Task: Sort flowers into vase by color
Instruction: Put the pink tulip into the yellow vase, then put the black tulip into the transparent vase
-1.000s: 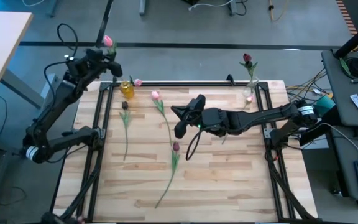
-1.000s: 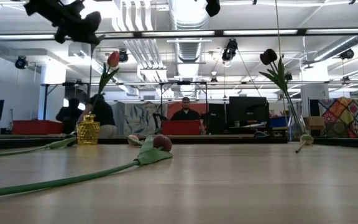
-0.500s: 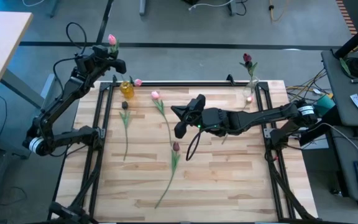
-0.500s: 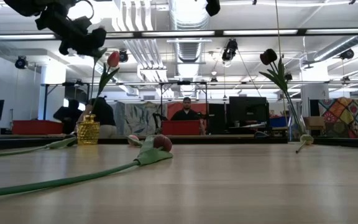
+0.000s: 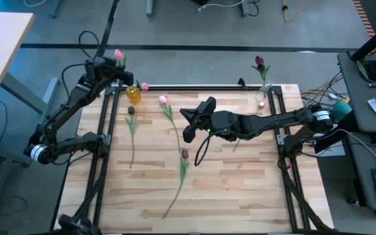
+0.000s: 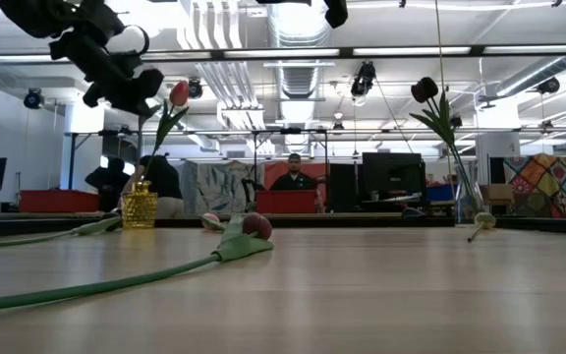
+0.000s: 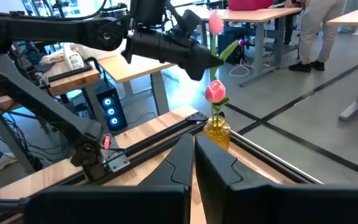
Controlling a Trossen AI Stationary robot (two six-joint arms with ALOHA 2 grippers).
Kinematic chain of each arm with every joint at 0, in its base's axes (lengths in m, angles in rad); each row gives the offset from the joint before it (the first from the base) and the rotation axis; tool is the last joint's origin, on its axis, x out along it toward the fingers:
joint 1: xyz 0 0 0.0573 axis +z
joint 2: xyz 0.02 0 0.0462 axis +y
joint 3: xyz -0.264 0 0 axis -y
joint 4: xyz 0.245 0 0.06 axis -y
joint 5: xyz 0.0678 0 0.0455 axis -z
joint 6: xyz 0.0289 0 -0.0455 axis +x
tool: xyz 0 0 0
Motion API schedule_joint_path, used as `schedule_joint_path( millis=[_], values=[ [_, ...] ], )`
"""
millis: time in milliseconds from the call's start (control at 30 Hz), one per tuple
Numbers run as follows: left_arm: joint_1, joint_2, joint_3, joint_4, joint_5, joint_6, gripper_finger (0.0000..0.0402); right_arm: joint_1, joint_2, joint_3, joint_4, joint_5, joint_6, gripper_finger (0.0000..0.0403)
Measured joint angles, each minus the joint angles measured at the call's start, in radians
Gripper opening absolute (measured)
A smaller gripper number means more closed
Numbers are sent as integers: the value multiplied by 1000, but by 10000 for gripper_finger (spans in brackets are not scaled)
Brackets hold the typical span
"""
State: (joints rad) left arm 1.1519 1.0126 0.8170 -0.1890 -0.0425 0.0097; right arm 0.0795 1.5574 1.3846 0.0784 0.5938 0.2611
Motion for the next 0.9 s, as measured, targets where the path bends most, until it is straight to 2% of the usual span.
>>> schedule_joint_path(
  millis=[200, 533, 700, 900],
  values=[
    [-1, -1, 9, -72, 36, 27, 60, -7, 0, 0, -3, -26, 0, 9],
    [-1, -1, 102, -236, 115, 31, 143, -8, -5, 0, -1, -53, 1, 9],
    [-1, -1, 147, -335, 141, 56, 162, -11, -15, 0, 0, -55, 1, 9],
    [-1, -25, 179, -408, 171, 84, 164, -28, -39, 0, -40, -85, 15, 9]
  ],
)
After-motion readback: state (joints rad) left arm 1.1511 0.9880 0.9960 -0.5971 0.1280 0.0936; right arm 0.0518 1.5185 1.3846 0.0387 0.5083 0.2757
